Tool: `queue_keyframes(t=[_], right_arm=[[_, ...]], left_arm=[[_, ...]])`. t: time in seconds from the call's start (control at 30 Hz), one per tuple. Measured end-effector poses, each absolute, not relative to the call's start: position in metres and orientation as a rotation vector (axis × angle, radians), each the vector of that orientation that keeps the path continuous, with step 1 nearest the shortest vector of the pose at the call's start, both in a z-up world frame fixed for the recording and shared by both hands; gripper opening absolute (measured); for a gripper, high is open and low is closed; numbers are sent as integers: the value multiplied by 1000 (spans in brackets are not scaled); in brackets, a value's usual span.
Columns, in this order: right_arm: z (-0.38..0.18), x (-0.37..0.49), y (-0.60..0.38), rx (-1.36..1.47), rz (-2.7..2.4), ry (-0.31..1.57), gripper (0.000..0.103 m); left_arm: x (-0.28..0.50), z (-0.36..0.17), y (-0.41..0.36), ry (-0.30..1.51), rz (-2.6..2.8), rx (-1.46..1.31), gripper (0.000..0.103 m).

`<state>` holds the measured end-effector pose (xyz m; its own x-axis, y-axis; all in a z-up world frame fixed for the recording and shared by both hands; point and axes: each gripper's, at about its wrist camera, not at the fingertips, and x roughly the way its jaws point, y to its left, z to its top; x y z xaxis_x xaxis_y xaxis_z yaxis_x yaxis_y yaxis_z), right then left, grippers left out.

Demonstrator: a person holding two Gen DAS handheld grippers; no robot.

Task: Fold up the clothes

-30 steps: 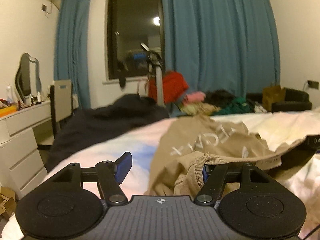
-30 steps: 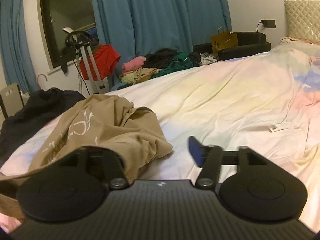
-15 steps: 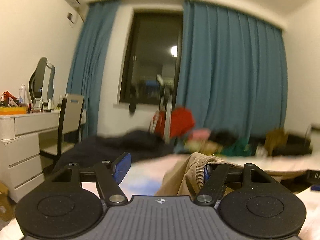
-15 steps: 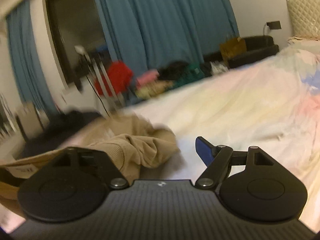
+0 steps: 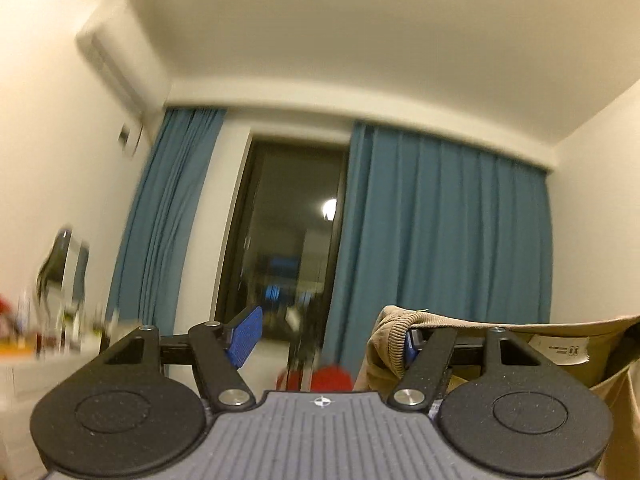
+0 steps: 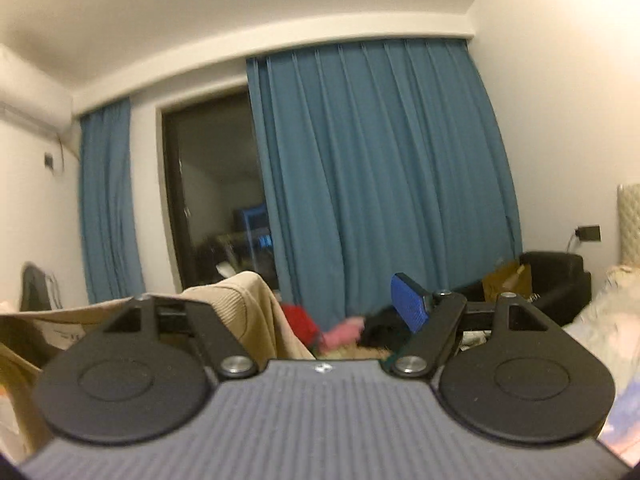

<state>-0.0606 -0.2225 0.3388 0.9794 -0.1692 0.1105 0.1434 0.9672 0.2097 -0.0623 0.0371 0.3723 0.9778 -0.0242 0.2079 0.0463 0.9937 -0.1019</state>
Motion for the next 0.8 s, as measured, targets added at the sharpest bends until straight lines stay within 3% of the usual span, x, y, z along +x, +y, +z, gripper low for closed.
queue_keyframes(t=[0.1,0.17,0.33,0.47,0.7,0.8], right_arm=[[394,-94,-222,202,-146,-172,77],[410,-107,-220,183,-152,-184,88],[435,-122,-217,142,-167,-187,88],[403,-75,-225,135,-184,-96,88],[348,6,-238,123,-212,63,87],[320,68,-251,141,-243,117,87]], left_arm=[[-93,430,36,-254,-52,-99,71],[-108,459,35,-261,-65,-100,72],[-116,491,35,-203,-112,-108,75],[-89,471,37,-101,-136,-120,75],[36,377,38,54,-138,-122,80],[107,333,36,109,-127,-128,88]])
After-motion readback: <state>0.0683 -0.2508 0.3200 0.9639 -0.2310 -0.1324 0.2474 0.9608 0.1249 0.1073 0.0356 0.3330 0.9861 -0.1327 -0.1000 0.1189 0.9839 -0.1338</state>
